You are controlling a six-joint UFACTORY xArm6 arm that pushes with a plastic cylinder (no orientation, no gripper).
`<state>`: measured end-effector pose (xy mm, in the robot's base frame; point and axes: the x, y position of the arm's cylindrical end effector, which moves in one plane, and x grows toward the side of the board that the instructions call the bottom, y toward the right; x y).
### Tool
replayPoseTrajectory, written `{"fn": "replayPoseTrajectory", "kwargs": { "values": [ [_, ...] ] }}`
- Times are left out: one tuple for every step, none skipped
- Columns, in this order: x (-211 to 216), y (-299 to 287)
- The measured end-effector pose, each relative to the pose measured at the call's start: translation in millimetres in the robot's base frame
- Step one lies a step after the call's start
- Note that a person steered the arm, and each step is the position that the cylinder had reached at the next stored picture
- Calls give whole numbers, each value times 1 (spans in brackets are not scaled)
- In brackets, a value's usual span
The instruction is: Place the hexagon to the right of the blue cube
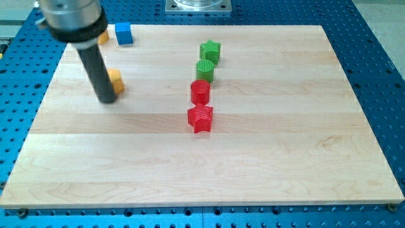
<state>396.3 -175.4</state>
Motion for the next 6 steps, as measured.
{"fn": "replayPoseTrajectory", "kwargs": {
  "values": [
    [-75,52],
    [-38,25],
    [-36,-38],
    [-85,25],
    [-129,74],
    [-138,89]
  ]
}}
